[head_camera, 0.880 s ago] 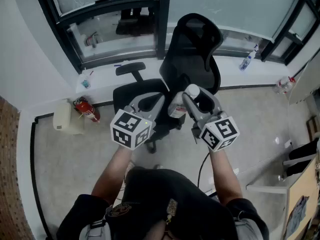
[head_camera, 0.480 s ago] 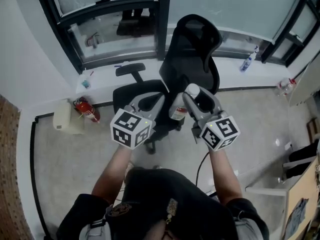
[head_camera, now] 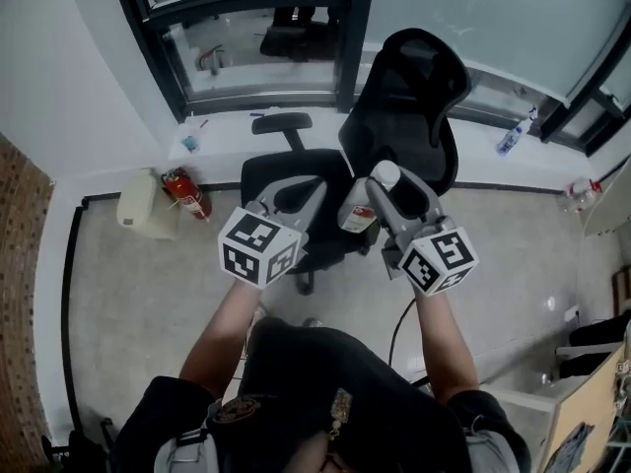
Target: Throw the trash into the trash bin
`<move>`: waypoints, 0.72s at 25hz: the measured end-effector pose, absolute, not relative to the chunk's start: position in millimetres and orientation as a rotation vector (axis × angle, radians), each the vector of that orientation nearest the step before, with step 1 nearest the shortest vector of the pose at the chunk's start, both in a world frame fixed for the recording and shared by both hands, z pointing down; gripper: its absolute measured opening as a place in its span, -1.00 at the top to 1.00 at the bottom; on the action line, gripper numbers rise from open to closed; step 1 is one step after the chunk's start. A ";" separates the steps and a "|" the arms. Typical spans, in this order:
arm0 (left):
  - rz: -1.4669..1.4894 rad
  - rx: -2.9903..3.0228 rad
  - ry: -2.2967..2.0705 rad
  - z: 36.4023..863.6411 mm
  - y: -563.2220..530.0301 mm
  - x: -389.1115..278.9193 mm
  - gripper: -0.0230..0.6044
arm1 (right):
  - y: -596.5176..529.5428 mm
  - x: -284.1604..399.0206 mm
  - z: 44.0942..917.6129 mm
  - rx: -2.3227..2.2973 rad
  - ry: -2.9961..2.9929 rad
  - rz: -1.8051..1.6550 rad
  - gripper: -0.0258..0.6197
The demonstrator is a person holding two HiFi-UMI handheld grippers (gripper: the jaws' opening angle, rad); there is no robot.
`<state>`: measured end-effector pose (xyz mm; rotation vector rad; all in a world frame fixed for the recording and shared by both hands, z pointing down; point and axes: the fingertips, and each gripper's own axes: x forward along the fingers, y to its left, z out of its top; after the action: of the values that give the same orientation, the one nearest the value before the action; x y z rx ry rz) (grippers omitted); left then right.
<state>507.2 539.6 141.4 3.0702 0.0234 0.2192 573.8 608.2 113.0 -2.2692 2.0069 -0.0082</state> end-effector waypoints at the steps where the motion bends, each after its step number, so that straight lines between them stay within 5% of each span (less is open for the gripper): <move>1: 0.224 3.067 -0.002 142.6 534.7 502.8 0.91 | 602.9 571.0 114.0 -2.252 2.024 -0.015 0.33; 18: 0.294 2.909 -0.673 167.1 406.2 338.0 0.91 | 445.9 445.3 134.5 -1.774 2.447 -0.141 0.33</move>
<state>338.0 406.2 167.1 2.9094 -0.6730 0.2943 445.3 445.9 134.5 -1.7744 2.4469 -0.1408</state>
